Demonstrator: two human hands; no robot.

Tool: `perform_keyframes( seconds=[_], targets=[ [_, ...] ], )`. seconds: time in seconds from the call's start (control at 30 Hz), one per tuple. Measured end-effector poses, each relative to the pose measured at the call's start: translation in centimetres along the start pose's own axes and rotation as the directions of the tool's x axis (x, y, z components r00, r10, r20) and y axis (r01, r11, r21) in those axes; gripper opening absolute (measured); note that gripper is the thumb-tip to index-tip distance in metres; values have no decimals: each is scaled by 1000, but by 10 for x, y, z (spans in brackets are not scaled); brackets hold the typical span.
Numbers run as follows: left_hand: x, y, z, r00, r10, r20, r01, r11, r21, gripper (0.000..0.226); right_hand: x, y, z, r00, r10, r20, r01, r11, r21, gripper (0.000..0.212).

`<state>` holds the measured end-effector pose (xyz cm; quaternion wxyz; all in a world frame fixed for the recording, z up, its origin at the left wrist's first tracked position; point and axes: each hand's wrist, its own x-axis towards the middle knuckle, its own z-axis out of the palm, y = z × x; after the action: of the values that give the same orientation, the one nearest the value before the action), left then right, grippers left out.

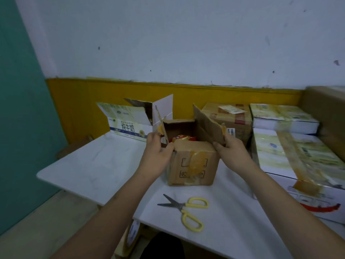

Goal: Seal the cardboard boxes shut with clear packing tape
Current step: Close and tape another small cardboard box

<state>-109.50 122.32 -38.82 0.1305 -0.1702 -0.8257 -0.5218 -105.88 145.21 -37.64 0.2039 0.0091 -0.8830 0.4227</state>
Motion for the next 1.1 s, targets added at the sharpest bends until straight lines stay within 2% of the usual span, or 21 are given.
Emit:
perform_keyframes(
  seconds=[0.07,0.13,0.2,0.23,0.33,0.4,0.47,0.57,0.73,0.87,0.93,1.0,1.1],
  targets=[
    [-2,-2,-3,999,-35,39,36,999,-25,31,-1,2,-4,998,-24,52,25,1000,-12,45],
    [-3,-8,-3,997,-37,66,45,991,-125,7,1,3,-5,996,-46,82,48,998,-26,45],
    [-6,-6,-1,997,-20,74,33,983,-180,26,2,3,-4,993,-60,100,66,996,-52,46],
    [-7,-6,-1,995,-25,93,42,980,-195,28,3,3,-3,992,-67,106,75,995,-69,46],
    [-8,-7,-1,994,-27,109,48,979,-197,11,2,5,-1,986,-104,128,118,987,-108,43],
    [-7,-11,-4,992,-49,120,61,993,-96,38,1,8,0,979,-129,159,151,979,-139,44],
    [-6,-13,-5,993,-19,117,26,998,-58,52,1,9,-1,975,-141,174,168,975,-149,47],
    [-6,-15,-2,981,99,167,-111,992,65,62,2,8,-1,963,-161,217,205,959,-196,50],
    [-3,-15,-2,965,148,216,-195,958,212,69,0,8,-5,944,-183,274,250,939,-236,55],
    [-1,-18,-4,950,122,286,-197,948,251,81,2,-5,-12,916,-122,382,237,933,-269,72],
    [-1,-18,-4,936,89,342,-163,967,195,93,5,-15,-10,920,-117,373,231,933,-276,67],
    [-1,-18,-5,910,70,409,-161,968,193,109,11,-24,-5,937,-103,333,203,937,-284,52],
    [0,-16,-7,897,92,433,-229,933,276,102,26,-37,1,949,-22,313,90,975,-204,52]
  ],
)
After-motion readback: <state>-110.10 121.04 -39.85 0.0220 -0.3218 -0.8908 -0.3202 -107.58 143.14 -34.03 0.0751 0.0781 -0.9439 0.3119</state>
